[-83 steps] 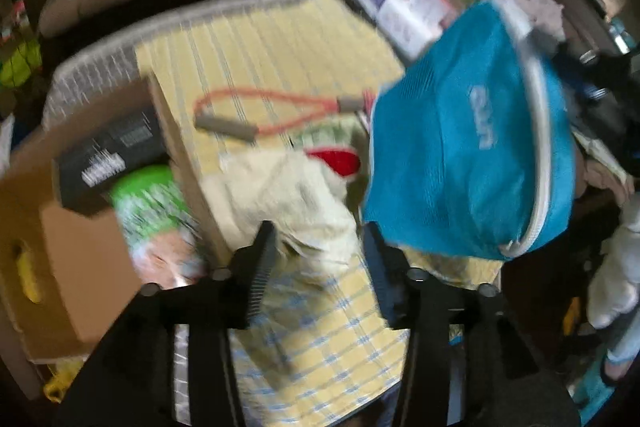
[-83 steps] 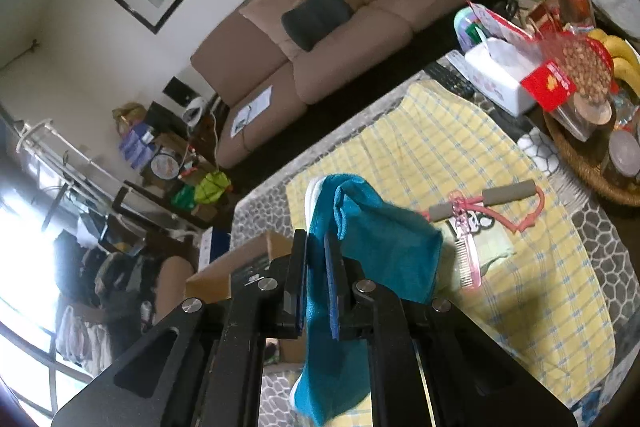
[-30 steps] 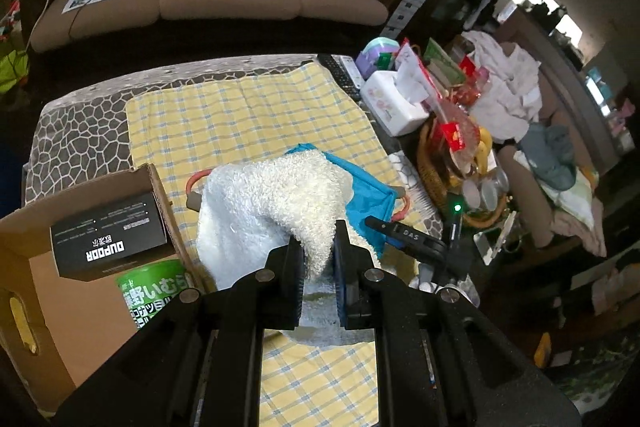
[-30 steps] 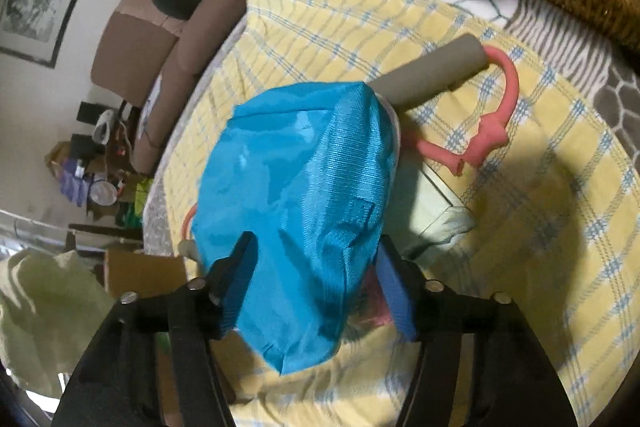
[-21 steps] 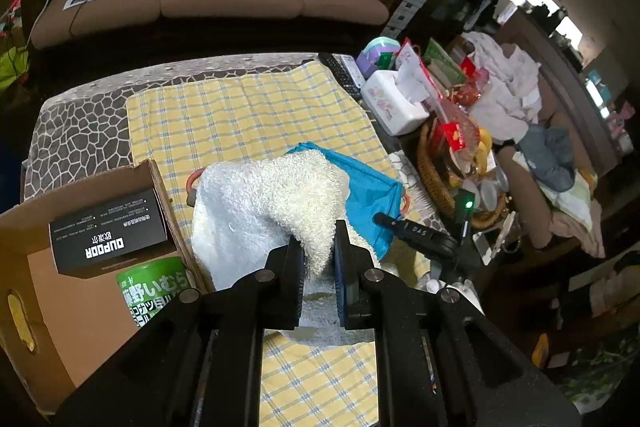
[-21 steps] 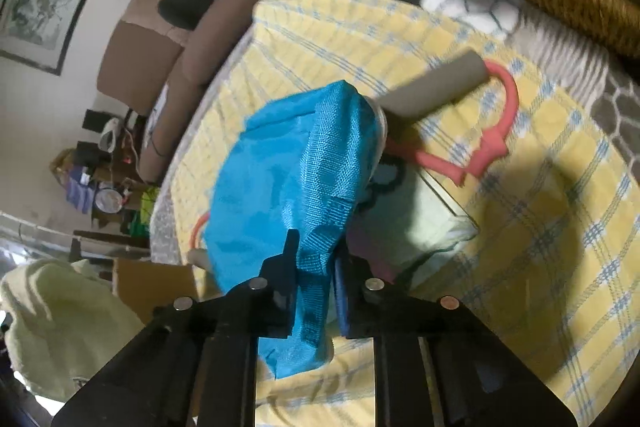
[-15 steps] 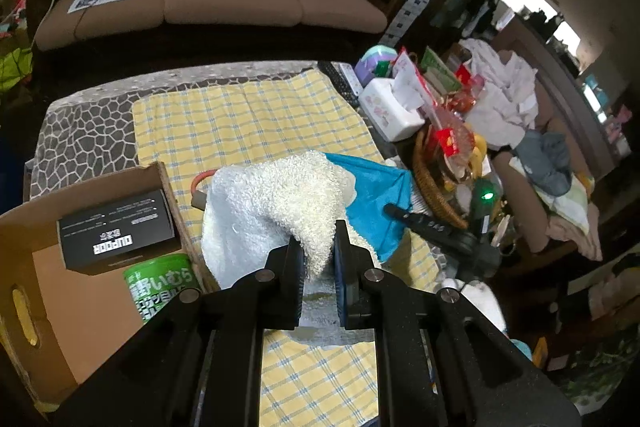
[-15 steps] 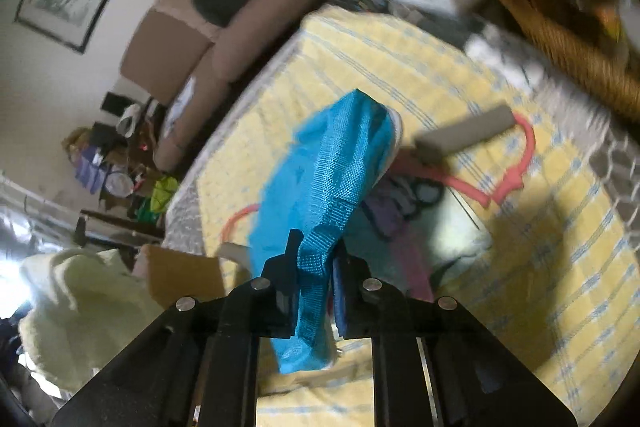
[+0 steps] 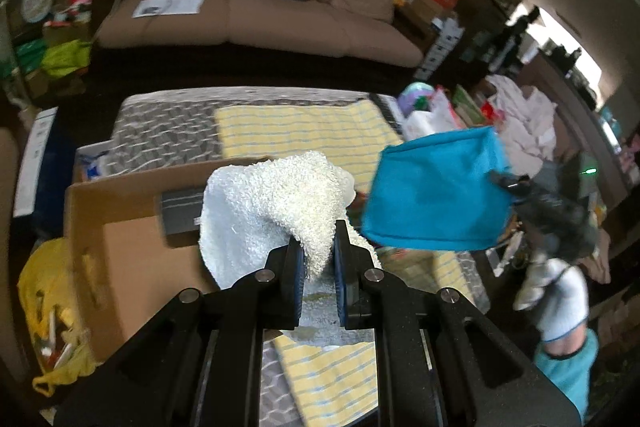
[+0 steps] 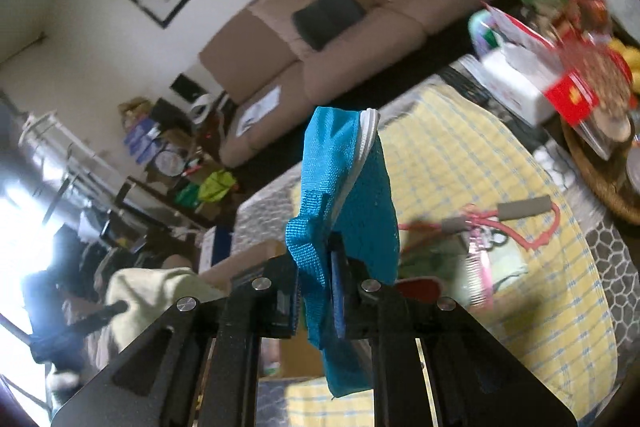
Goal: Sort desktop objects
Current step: 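Lower the towel into the box and open the left gripper while the right holds the pouch above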
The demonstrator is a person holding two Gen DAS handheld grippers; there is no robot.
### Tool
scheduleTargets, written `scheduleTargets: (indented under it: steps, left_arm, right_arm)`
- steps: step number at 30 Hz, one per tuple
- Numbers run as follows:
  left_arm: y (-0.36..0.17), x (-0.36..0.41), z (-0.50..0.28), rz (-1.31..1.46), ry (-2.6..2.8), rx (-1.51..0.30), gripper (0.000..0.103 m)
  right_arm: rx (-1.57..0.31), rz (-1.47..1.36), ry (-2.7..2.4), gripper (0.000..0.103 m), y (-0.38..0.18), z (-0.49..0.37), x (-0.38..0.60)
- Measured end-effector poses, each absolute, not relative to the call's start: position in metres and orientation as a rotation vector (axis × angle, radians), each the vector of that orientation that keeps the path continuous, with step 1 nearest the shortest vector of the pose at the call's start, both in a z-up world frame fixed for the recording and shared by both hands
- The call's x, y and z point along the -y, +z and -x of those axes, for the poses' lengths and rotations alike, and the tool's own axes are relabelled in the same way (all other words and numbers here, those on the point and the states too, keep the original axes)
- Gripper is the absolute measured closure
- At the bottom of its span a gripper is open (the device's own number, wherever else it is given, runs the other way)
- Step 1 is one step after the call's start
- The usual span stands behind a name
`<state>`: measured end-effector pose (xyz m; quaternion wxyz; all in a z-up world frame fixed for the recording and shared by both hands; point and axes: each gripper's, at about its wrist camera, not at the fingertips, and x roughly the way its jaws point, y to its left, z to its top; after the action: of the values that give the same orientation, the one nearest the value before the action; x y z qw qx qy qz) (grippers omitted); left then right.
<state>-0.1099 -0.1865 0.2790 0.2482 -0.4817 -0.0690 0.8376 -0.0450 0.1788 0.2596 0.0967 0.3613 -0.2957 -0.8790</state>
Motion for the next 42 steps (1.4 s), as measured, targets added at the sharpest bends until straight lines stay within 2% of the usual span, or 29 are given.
scheduleTargets:
  steps: [7,14,27,31,32,33,35,37,39,42]
  left_arm:
    - [0.248,0.273,0.112,1.395,2.366,0.280,0.091]
    - [0.194,0.328,0.124,1.495,2.387,0.354,0.091]
    - [0.085,0.308,0.148,1.667,2.303,0.380,0.090]
    - [0.062,0.292,0.152,1.694,2.232,0.437,0.077]
    - [0.062,0.291,0.152,1.693,2.226,0.443,0.071]
    - [0.065,0.290,0.152,1.685,2.224,0.442,0.060]
    - [0.074,0.295,0.153,1.648,2.234,0.443,0.051]
    - [0.086,0.304,0.152,1.617,2.253,0.461,0.051]
    - [0.098,0.318,0.153,1.597,2.269,0.494,0.045]
    - [0.113,0.341,0.152,1.571,2.292,0.520,0.045]
  right_arm:
    - [0.750,-1.019,-2.534,0.091,0.302,0.037,-0.101]
    - [0.663,-1.046,-2.441,0.091,0.303,0.040,-0.025]
    - [0.531,-1.156,-2.377,0.091,0.269,0.064,0.049]
    - [0.491,-1.184,-2.387,0.091,0.262,0.067,0.060]
    - [0.480,-1.190,-2.388,0.091,0.261,0.068,0.062]
    - [0.467,-1.195,-2.390,0.091,0.260,0.069,0.065]
    - [0.430,-1.206,-2.398,0.091,0.258,0.070,0.071]
    - [0.389,-1.215,-2.412,0.091,0.257,0.071,0.077]
    - [0.333,-1.233,-2.437,0.091,0.254,0.072,0.086]
    - [0.245,-1.251,-2.466,0.091,0.250,0.072,0.100]
